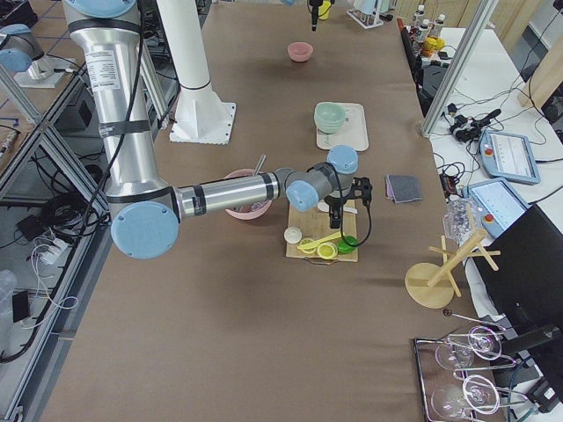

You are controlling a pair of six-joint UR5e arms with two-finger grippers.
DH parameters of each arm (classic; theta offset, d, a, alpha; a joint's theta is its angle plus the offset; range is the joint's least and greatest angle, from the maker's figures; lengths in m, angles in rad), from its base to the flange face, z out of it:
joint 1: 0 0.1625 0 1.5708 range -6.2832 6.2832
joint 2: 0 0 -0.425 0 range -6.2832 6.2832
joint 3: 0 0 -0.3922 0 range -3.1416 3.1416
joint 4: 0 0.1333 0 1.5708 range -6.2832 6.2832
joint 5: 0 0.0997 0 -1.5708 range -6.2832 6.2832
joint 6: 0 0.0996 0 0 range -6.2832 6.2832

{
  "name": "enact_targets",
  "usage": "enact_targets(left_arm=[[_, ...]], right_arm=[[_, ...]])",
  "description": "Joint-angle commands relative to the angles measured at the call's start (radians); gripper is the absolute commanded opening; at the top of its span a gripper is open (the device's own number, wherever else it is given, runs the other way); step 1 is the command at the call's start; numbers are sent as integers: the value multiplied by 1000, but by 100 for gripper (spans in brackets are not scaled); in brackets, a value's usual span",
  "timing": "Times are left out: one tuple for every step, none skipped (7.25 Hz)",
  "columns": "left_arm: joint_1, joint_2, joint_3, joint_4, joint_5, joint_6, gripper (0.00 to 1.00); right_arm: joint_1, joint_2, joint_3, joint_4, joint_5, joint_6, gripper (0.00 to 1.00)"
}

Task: Stack pink bowl on green and place spoon
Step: 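Grasp the pink bowl rim with left gripper while right grasps white spoon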

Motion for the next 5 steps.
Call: enact_targets(left_arm=[[103, -4, 2, -6, 0, -2, 88], [125, -4, 2, -6, 0, -2, 76], [127, -4, 1, -6, -2, -1, 45], [134, -4, -2, -3, -17, -5, 0], [134, -10, -1, -3, -34, -7, 0]], right_arm=[[-64, 50, -5, -2, -29, 87, 100], [-69, 56, -5, -2, -34, 87, 100], [-71, 59, -7, 0, -34, 94, 100], [-74, 76, -19, -2, -34, 94, 100], [-77, 90, -36, 1, -34, 94, 100]])
